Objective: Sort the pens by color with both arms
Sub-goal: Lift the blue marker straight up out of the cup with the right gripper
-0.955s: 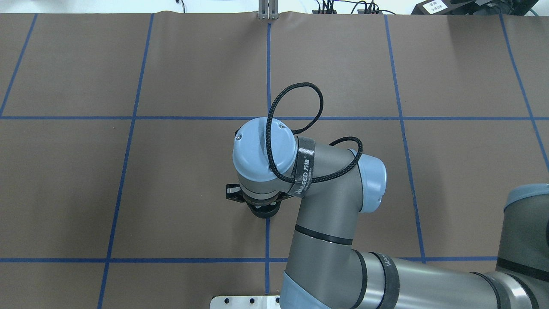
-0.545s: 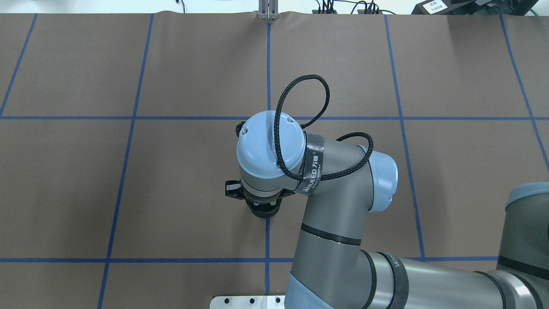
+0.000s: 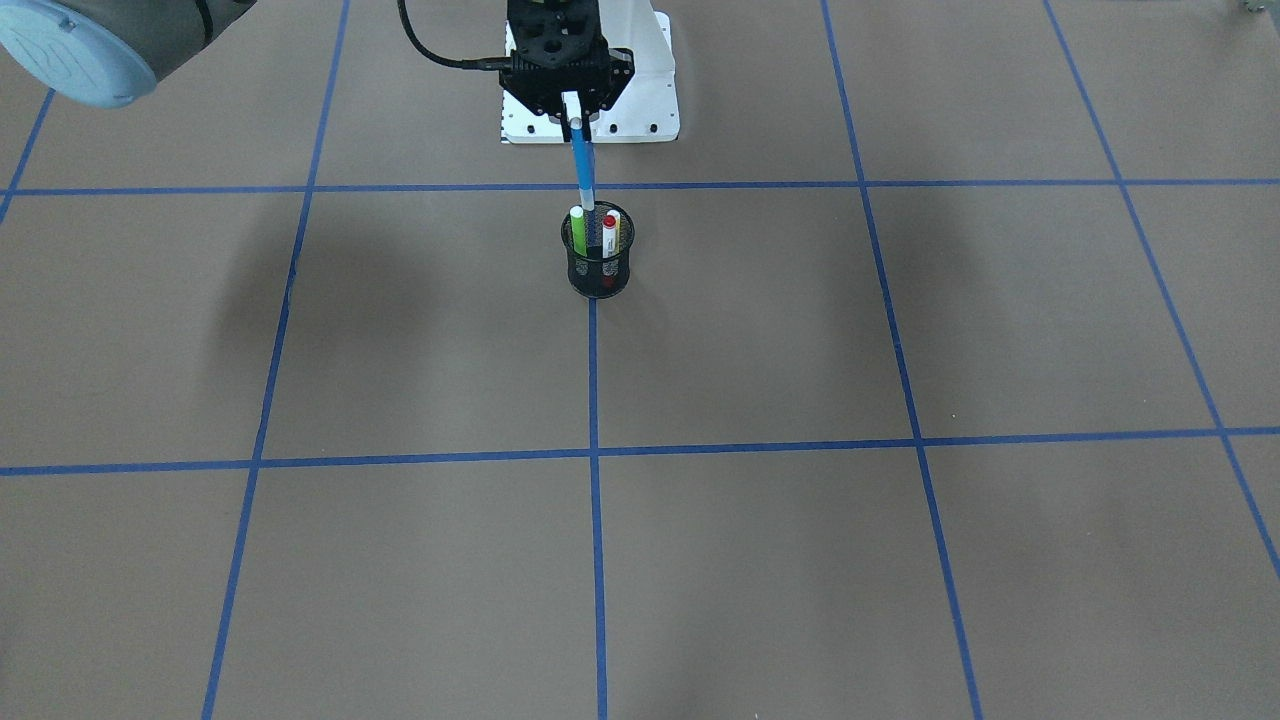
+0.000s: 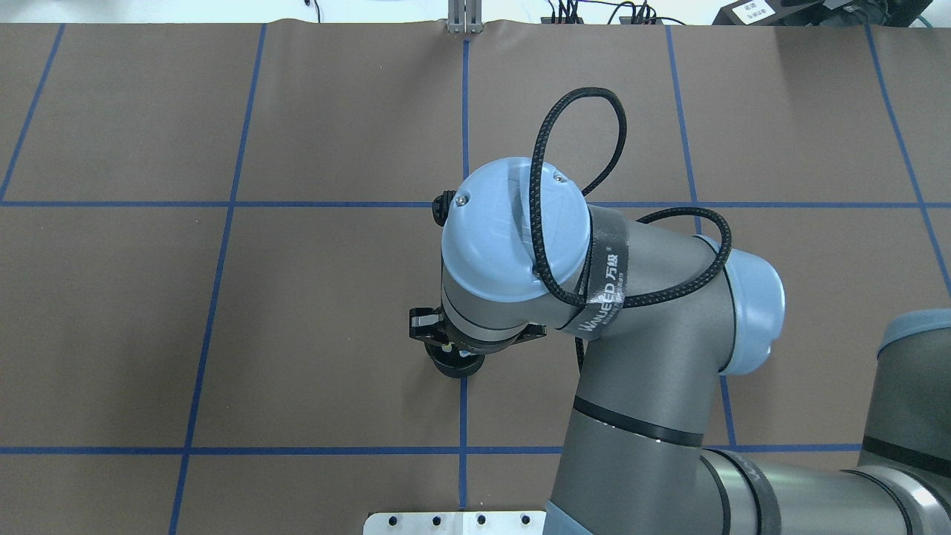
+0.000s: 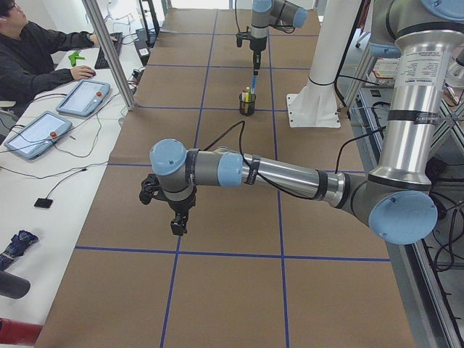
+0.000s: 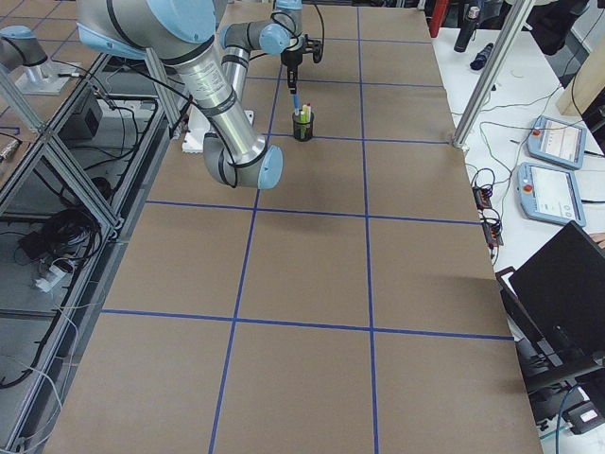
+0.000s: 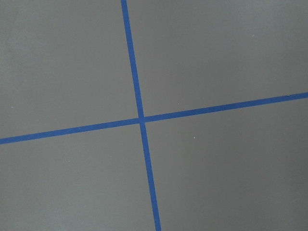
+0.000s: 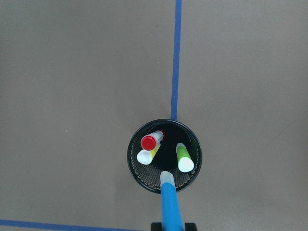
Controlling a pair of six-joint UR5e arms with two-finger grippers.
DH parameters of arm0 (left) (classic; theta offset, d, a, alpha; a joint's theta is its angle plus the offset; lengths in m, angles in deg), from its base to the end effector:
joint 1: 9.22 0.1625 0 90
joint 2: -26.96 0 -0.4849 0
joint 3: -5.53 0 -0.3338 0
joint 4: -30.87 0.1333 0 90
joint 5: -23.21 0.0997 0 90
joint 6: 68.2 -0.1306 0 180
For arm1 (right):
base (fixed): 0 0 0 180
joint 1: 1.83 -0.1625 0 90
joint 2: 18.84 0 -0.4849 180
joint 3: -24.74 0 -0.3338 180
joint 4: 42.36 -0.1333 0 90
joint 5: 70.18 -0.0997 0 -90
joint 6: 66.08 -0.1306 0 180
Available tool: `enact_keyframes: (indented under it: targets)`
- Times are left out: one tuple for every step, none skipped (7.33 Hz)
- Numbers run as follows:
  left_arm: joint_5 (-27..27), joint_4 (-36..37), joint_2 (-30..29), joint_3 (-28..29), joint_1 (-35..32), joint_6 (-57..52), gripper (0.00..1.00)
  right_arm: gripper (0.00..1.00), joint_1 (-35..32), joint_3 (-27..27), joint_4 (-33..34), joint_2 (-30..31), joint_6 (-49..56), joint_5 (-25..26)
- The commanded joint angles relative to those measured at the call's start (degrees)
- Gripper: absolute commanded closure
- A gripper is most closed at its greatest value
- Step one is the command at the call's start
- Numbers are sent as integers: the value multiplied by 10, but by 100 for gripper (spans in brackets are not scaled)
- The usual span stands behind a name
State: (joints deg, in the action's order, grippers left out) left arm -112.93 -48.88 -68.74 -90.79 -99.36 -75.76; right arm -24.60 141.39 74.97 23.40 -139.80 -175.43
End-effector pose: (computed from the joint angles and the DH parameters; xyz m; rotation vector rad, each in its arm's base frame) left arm -0.0403 -0.4770 0.6629 0.0833 0.8021 0.1349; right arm -0.5231 -0.3269 0.1797 0.0364 -0.8532 -0.0030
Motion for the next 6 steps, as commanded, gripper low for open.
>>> enact_keyframes:
  targets:
    - [-1, 0, 1, 0, 1, 0, 0, 100, -16, 34, 50, -16, 1, -15]
    - [-1, 0, 1, 1, 0, 0, 0, 100, -41, 36, 52, -28, 1, -46]
    - [-1, 0, 1, 0, 1, 0, 0, 100, -69, 40, 52, -36, 1, -76]
    - [-3, 0, 1, 1, 1, 0, 0, 100, -80, 43, 52, -46, 1, -69]
    - [-17, -1, 0, -1, 1, 23, 0, 100, -103, 43, 50, -49, 7, -58]
    - [-18, -2, 1, -2, 1, 31, 0, 100, -121, 41, 49, -49, 9, -23]
